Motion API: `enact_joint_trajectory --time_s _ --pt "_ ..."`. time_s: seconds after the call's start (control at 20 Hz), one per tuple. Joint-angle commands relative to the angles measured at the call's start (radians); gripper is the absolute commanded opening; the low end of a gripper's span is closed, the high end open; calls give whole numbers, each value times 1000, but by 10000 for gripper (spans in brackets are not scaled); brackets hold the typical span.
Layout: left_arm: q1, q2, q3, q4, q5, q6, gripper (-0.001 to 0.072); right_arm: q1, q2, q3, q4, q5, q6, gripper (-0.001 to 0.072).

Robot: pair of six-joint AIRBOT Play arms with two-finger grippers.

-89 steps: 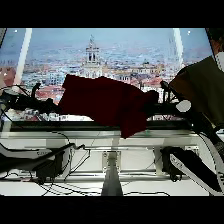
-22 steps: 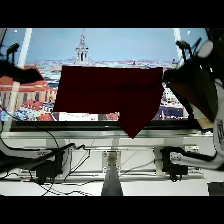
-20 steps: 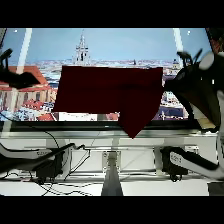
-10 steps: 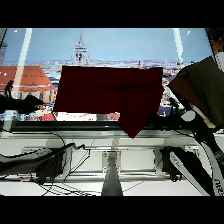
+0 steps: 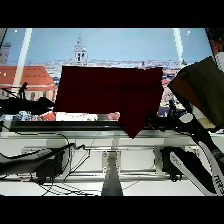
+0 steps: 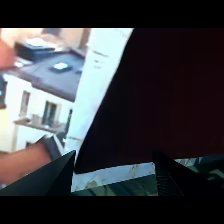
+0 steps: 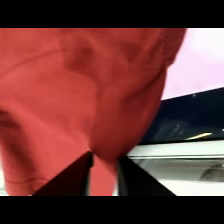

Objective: Fold the clothes and pants, and hang the long-sleeved shirts on hangers.

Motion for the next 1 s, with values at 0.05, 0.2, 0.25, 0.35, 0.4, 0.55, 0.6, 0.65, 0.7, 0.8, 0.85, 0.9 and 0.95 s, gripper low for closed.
enact_joint_trajectory --time_s 0.05,0.2,0.25,0.35,0.4,0.55,0.6,0.65,0.7,0.8,0.85,0.9,0.95 --pt "-71 -8 -8 35 21 1 538 1 -7 -3 13 42 -89 139" --pt "-103 -44 -7 57 21 1 353 1 -7 -2 13 42 -100 86" --pt "-109 -53 -7 55 21 1 198 1 -7 -1 13 42 -105 75" --pt "-113 -55 0 54 8 2 19 1 -7 23 14 58 -107 19" --pt "-113 -55 11 53 -20 19 18 1 -6 47 16 75 -130 19" --pt "-111 -55 77 -44 -182 196 18 1 20 159 53 104 -203 19" --pt "-111 -55 102 -94 -211 209 17 1 27 201 73 103 -206 18" --pt "-111 -55 132 -153 -219 208 17 1 30 251 88 101 -206 18" --pt "-111 -55 160 -209 -218 208 16 1 29 298 101 95 -206 18" --pt "-122 -55 218 -332 -180 208 14 1 29 386 118 34 -206 18" --pt "-134 -55 248 -376 -116 207 13 1 27 423 116 -35 -205 17" --pt "-149 -55 270 -398 -32 201 12 1 18 453 97 -103 -200 16" --pt "-170 -59 293 -412 59 183 12 1 -8 486 66 -169 -165 16"
